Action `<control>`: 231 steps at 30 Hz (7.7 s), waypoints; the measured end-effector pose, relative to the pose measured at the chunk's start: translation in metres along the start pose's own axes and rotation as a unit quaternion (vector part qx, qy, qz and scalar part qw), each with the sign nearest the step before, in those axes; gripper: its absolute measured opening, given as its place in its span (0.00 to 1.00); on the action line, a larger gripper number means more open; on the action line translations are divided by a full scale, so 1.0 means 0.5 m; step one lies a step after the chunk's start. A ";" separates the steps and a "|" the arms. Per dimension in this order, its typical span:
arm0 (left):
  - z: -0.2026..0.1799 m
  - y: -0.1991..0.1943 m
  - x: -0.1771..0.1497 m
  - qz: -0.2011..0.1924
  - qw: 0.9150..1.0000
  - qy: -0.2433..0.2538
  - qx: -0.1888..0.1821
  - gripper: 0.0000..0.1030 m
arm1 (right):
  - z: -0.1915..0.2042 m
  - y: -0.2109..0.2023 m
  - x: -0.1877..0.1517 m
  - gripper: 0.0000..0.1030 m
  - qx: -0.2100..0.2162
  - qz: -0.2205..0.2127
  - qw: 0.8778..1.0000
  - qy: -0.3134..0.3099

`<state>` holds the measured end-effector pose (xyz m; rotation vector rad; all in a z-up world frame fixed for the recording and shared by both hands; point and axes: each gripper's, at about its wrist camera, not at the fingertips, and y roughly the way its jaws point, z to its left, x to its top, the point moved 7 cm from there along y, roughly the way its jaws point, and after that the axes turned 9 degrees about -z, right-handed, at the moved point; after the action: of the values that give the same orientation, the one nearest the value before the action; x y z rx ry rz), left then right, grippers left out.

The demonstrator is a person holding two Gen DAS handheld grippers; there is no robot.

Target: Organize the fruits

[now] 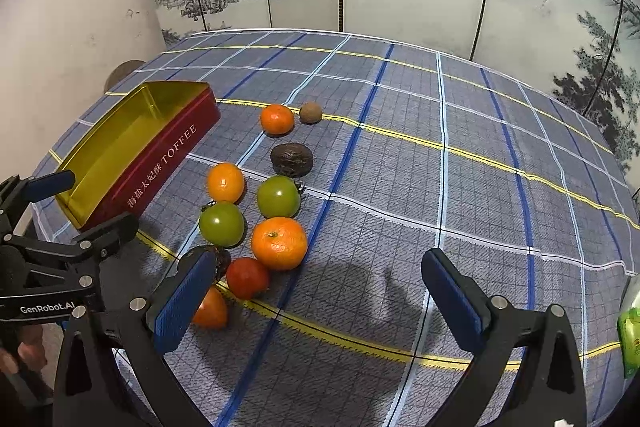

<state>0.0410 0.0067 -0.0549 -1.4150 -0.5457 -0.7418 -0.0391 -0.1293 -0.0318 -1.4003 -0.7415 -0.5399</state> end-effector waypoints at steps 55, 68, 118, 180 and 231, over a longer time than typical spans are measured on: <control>-0.068 -0.027 -0.006 0.009 0.999 0.015 -0.051 1.00 | -0.067 0.018 -0.045 0.99 -0.031 0.016 0.999 0.034; -0.137 0.005 -0.056 0.078 0.990 0.003 -0.118 0.90 | -0.153 0.034 -0.105 0.99 -0.057 0.041 0.994 0.086; -0.157 0.022 -0.059 0.096 0.985 -0.018 -0.139 0.36 | -0.157 0.053 -0.138 1.00 -0.081 0.044 0.994 0.056; 0.232 0.172 -0.043 0.080 0.995 -0.054 0.039 0.36 | 0.054 0.075 -0.104 0.66 0.018 0.057 0.998 -0.034; 0.245 0.074 -0.014 0.019 0.997 -0.056 0.042 0.64 | 0.125 0.041 0.005 0.28 0.074 0.009 0.997 -0.027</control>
<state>0.0750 0.1293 -0.0729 -1.3899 -0.6273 -0.6053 -0.0313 -0.0649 -0.0433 -1.2870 -0.7951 -0.4265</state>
